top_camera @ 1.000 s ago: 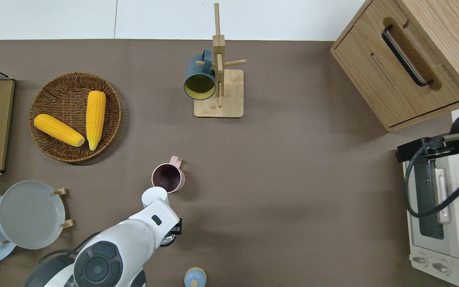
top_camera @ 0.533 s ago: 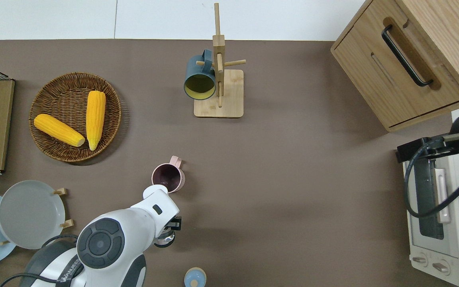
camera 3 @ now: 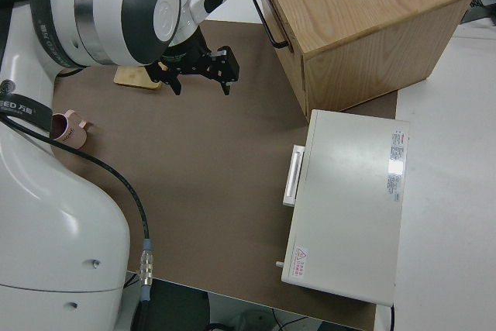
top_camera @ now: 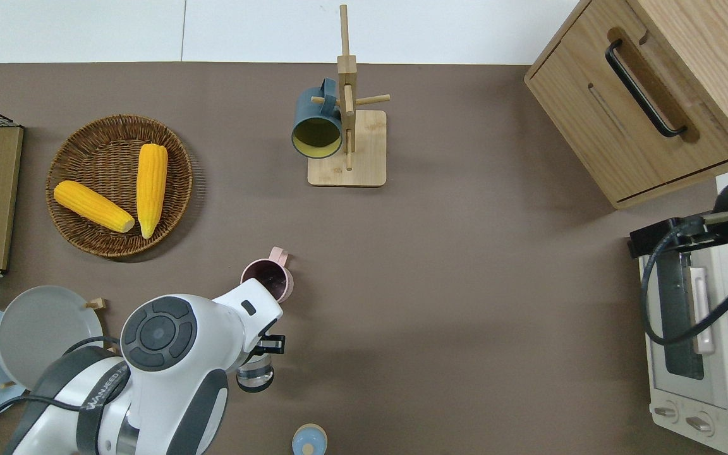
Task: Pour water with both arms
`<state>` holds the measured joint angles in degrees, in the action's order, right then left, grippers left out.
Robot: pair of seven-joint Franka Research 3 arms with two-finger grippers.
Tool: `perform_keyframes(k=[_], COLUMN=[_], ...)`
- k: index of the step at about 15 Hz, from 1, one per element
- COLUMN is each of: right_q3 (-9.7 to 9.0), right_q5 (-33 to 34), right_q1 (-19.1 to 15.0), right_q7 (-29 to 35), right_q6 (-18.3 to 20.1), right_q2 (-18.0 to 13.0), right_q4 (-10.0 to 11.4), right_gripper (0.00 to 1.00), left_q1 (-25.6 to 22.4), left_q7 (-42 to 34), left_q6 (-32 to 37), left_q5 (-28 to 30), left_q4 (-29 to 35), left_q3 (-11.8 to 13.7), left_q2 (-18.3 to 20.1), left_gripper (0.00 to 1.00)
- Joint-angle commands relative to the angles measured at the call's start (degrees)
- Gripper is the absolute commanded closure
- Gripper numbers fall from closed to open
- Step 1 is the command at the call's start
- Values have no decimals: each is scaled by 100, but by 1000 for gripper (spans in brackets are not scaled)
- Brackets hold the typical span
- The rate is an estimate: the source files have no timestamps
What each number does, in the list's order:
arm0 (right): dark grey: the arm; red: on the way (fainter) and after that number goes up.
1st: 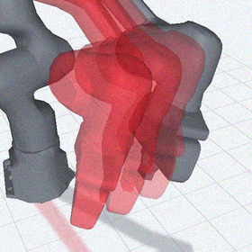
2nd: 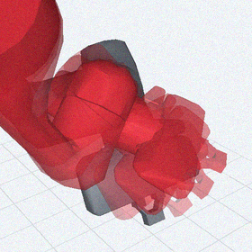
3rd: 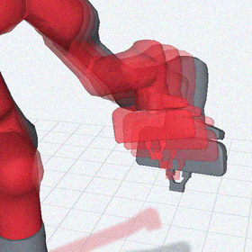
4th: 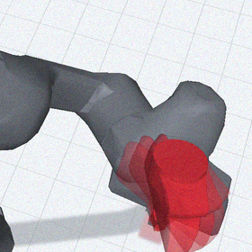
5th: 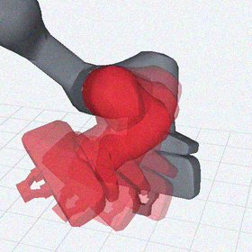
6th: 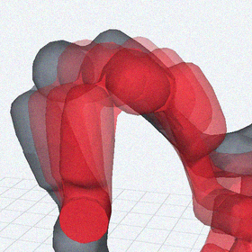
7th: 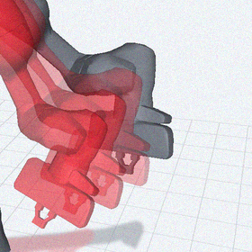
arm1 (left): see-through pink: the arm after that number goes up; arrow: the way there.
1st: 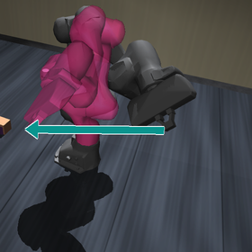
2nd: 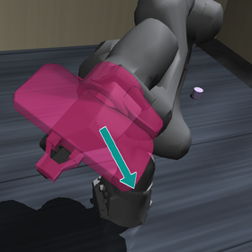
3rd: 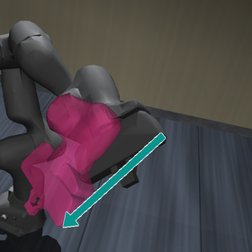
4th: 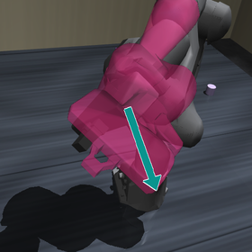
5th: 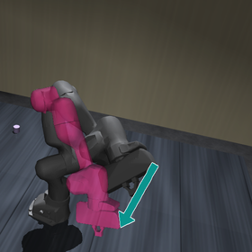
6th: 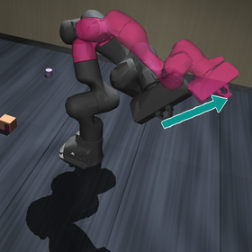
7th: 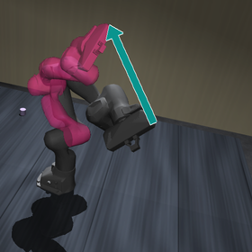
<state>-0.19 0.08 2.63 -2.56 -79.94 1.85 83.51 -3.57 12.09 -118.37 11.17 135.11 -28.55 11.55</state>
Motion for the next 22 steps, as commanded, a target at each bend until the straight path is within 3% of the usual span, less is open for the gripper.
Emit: perform_keyframes(k=[1,7,22], right_q3=[-25,-34,-34], right_q5=[19,19,19], right_q1=[-43,-43,-43], right_q7=[-122,-122,-122], right_q6=[-12,-12,-12], right_q2=[-79,-79,-79], right_q4=[78,78,78], right_gripper=[7,7,7], left_q1=[-48,-65,-180], left_q7=[-23,13,65], left_q6=[437,1069,1545], left_q5=[-133,-141,-247], left_q4=[-300,-897,-1223], left_q3=[-1,7,-1], left_q2=[-135,-565,-689], left_gripper=[1000,1000,1000])
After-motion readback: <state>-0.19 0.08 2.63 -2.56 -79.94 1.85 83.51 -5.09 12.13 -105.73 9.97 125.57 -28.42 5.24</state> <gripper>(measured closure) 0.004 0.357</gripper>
